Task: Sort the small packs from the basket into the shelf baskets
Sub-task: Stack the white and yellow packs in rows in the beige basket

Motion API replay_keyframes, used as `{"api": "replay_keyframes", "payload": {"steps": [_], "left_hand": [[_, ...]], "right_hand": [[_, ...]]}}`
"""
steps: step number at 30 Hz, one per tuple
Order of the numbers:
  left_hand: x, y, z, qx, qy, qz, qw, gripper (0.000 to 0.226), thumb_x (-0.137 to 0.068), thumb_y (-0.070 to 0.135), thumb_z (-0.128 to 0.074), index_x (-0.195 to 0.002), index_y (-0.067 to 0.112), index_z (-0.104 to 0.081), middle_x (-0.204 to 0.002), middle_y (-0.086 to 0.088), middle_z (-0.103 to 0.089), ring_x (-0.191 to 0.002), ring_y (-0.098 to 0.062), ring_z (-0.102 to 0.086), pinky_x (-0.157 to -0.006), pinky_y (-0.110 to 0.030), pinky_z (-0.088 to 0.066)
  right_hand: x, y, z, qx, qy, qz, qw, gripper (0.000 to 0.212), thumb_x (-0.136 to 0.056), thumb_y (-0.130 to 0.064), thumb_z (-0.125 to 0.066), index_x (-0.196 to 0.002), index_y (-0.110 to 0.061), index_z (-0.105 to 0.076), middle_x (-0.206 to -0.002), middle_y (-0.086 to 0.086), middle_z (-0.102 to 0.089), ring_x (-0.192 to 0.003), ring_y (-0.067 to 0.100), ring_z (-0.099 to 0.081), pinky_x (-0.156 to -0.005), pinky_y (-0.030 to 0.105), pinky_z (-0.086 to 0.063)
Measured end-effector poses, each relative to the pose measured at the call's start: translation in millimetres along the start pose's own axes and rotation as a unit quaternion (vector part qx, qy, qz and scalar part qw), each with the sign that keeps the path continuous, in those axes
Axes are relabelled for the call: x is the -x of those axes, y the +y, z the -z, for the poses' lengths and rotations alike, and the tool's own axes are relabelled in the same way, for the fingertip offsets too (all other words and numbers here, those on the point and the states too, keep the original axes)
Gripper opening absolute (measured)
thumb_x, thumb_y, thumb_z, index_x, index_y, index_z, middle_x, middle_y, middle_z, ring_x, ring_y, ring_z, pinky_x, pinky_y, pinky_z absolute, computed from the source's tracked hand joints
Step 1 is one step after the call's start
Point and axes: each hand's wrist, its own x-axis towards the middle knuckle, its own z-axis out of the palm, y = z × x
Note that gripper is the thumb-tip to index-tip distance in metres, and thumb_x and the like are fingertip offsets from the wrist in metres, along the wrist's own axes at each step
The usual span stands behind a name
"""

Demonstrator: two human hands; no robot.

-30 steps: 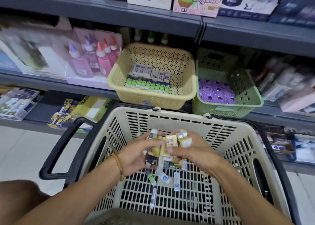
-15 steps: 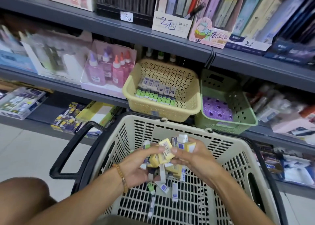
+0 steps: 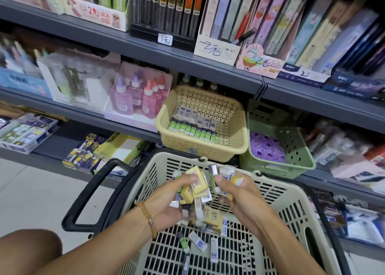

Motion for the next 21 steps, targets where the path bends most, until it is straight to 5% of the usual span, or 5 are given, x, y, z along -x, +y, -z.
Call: {"api": "replay_keyframes", "payload": {"steps": [3, 7, 10, 15, 21], "left_hand": [[1.5, 8.2, -2.0, 0.032, 0.013, -0.011, 0.999, 0.029, -0.038, 0.022, -0.089, -0.063, 0.014, -0.078, -0.071, -0.014, -0.071, -0.058, -0.028, -0.066, -0.072, -0.048, -0.055], [4.8, 25.8, -1.9, 0.074, 0.018, -0.029, 0.997, 0.031, -0.038, 0.017, -0.087, -0.067, 0.010, -0.078, -0.071, -0.015, -0.069, -0.062, -0.030, -0.060, -0.067, -0.050, -0.056], [11.1, 44.4, -0.6, 0.084, 0.004, -0.060, 0.995, 0.028, -0.044, 0.017, -0.084, -0.071, 0.010, -0.078, -0.076, -0.015, -0.069, -0.066, -0.029, -0.061, -0.075, -0.048, -0.050], [18.0, 84.1, 11.6, 0.078, -0.009, -0.122, 0.990, 0.019, -0.056, 0.017, -0.078, -0.074, 0.011, -0.079, -0.080, -0.013, -0.070, -0.067, -0.025, -0.062, -0.069, -0.042, -0.051], [16.7, 128.9, 30.0, 0.051, 0.027, -0.169, 0.984, 0.025, -0.054, 0.020, -0.078, -0.077, 0.012, -0.077, -0.083, -0.013, -0.071, -0.066, -0.025, -0.067, -0.066, -0.044, -0.057]], "right_hand": [[-4.0, -8.5, -1.0, -0.026, -0.003, 0.011, 1.000, 0.009, -0.071, -0.028, -0.078, -0.077, -0.023, -0.073, -0.077, -0.002, -0.066, -0.066, 0.007, -0.058, -0.051, 0.022, -0.041], [-15.6, -28.6, -1.4, -0.047, 0.011, 0.036, 0.998, 0.005, -0.071, -0.020, -0.079, -0.072, -0.020, -0.074, -0.072, 0.003, -0.064, -0.063, 0.010, -0.058, -0.046, 0.023, -0.040], [-34.9, -45.9, -3.0, 0.024, 0.063, 0.052, 0.996, 0.013, -0.080, -0.013, -0.077, -0.076, -0.012, -0.065, -0.070, 0.003, -0.061, -0.062, 0.011, -0.055, -0.047, 0.024, -0.040], [-79.5, -74.1, -23.6, 0.096, 0.040, 0.086, 0.991, 0.020, -0.086, -0.008, -0.070, -0.103, -0.018, -0.068, -0.071, -0.001, -0.068, -0.054, 0.010, -0.057, -0.045, 0.024, -0.042], [-159.6, -84.6, -49.1, 0.169, 0.055, 0.023, 0.984, 0.010, -0.087, -0.009, -0.071, -0.094, -0.003, -0.066, -0.070, 0.005, -0.066, -0.053, 0.011, -0.060, -0.045, 0.021, -0.047]]}}
